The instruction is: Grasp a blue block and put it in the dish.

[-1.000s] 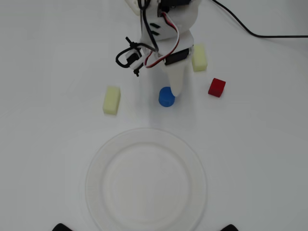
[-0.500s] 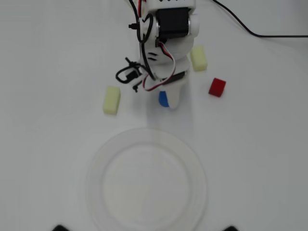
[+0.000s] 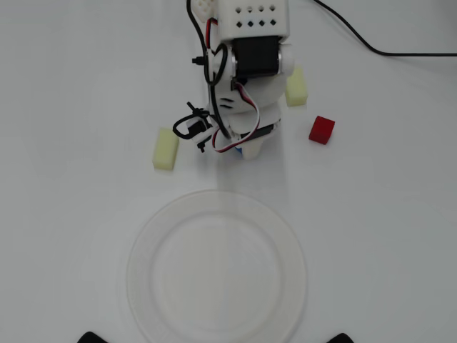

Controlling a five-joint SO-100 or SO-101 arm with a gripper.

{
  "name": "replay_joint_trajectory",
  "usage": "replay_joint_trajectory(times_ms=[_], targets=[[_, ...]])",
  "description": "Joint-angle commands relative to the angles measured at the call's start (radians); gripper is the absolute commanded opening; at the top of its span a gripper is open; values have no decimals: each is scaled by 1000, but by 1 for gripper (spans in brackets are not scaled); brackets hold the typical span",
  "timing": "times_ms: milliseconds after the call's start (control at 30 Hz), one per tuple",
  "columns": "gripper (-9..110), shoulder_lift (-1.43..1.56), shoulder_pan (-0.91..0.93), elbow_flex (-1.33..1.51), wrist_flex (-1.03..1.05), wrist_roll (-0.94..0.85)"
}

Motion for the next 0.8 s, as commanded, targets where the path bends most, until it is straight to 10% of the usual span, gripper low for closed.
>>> replay_joint_trajectory(times_ms=[0, 767], targets=[[14, 6, -8, -43, -6, 15], [0, 143, 31, -89, 20, 11]])
